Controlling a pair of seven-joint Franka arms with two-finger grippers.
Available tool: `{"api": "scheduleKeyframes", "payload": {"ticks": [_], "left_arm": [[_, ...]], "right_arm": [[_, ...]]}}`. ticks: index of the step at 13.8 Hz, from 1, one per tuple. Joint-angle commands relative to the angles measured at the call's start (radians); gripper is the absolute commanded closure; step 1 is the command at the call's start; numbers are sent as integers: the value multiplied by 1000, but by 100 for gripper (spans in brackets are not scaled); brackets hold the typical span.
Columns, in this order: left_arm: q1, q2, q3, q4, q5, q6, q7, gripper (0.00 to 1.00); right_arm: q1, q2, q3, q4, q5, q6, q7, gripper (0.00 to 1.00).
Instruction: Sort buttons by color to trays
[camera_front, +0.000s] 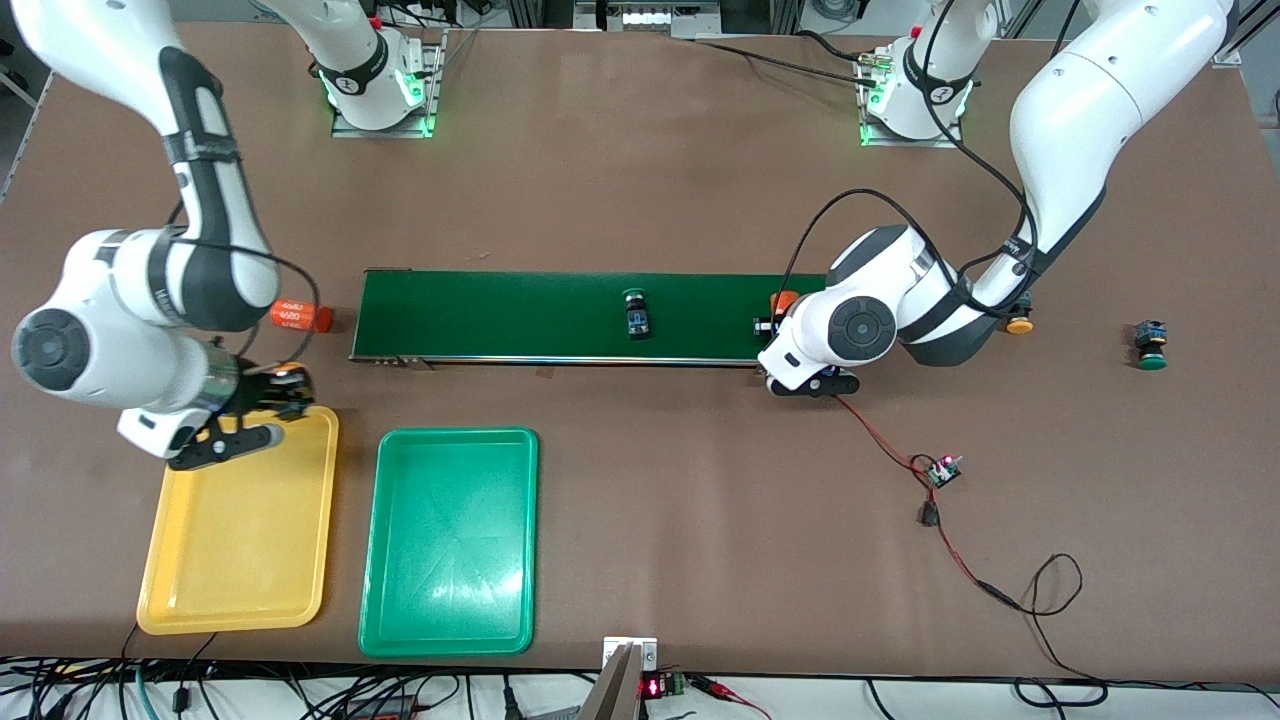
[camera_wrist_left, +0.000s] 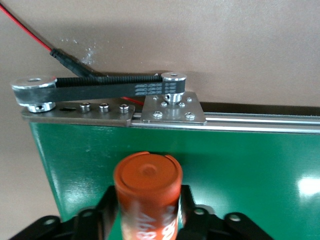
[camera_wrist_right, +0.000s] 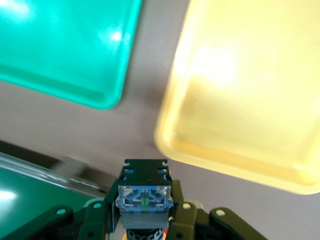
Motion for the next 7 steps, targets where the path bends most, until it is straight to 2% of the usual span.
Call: {"api": "scheduleKeyframes", "payload": {"ticks": [1,3,7], "left_arm": [[-1,-16,8,10,-15,0,-10,0],[14,-39,-1,17,-18,-17,-10,0],[107,-59,-62,190,-20,-242,6,0]], "right_arm": [[-117,66,20,32,-45,30,-315,97],[-149,94,20,29,-55,188,-546,97],[-169,150,21,50,-40,245,-947,97]]}}
